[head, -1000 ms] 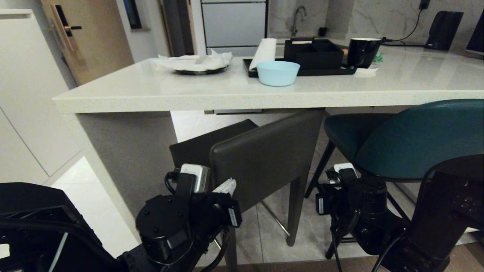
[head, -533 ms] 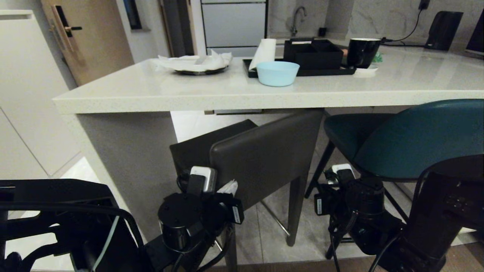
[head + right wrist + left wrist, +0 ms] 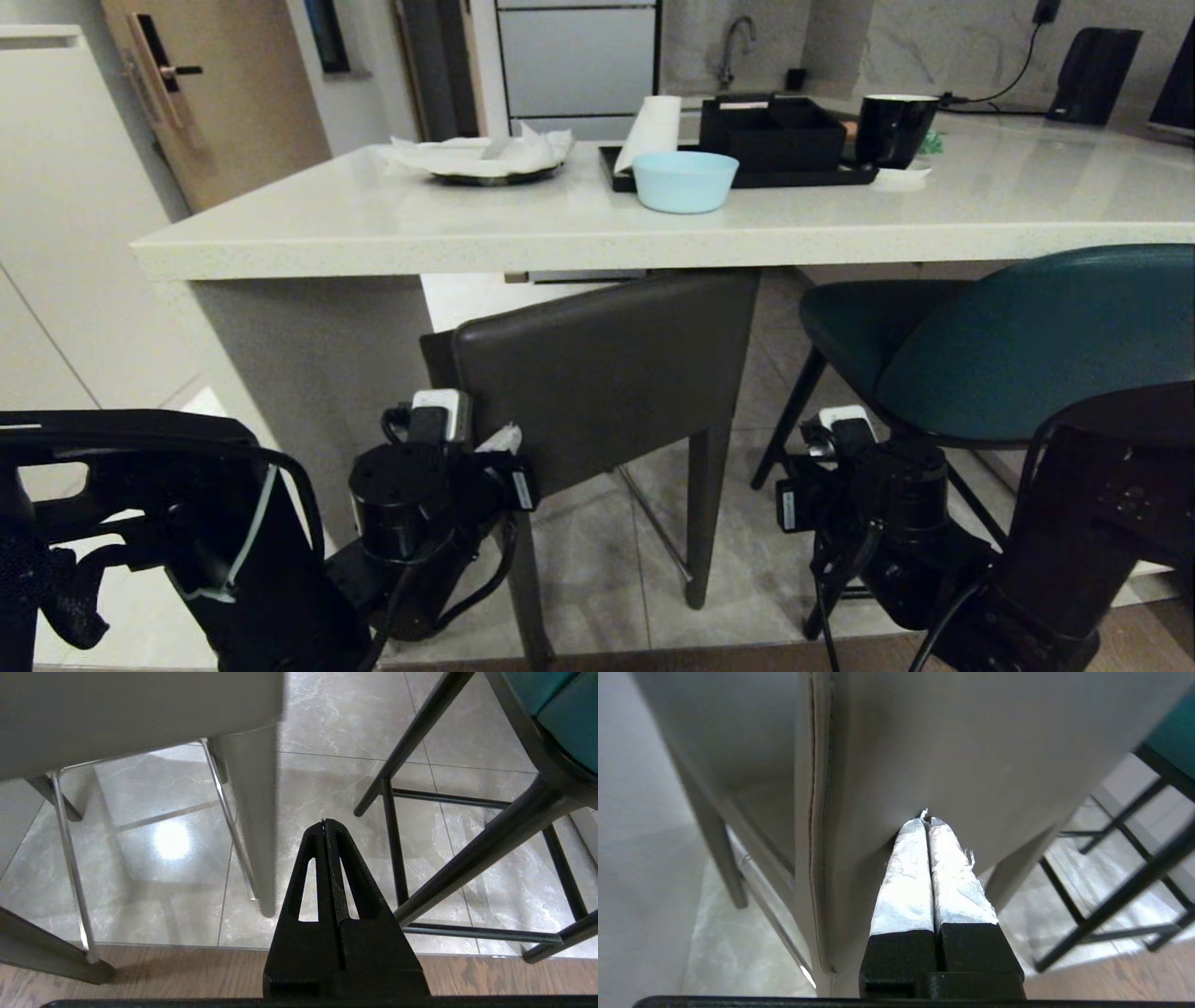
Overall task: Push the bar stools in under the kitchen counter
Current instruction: Push the gray chair back under the dining table
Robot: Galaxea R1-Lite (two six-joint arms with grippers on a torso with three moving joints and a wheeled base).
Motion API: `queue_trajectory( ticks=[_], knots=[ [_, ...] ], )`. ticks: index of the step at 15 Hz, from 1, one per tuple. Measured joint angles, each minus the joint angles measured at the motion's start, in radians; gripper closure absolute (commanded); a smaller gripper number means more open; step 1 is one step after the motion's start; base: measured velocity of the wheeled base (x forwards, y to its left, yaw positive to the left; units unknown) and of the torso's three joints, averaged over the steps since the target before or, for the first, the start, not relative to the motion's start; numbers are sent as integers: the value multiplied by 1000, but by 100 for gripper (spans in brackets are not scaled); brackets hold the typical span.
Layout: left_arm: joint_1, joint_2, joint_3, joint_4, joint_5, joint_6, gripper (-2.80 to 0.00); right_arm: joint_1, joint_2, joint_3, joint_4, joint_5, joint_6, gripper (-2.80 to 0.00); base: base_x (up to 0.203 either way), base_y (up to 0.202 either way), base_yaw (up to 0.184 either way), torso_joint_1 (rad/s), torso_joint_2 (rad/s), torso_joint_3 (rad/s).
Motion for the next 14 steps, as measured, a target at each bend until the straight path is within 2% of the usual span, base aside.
queue_trajectory(
  ticks=[2,5,7,10,14],
  knots=[
    [52,10,17,0,-16,0,0,0,0,0,0,0,0,0,0,0,0,0,0,0],
    [130,21,92,5,-97,3,0,-23,2,-15,0,0,-1,0,0,0,0,0,0,0],
    [158,29,120,4,-108,3,0,-59,17,-61,3,0,-2,0,0,0,0,0,0,0],
    [198,33,131,3,-111,11,0,-146,73,-192,4,3,-9,0,0,0,0,0,0,0],
    [213,-9,144,1,-111,11,0,-268,187,-411,37,13,-15,0,0,0,0,0,0,0]
  ],
)
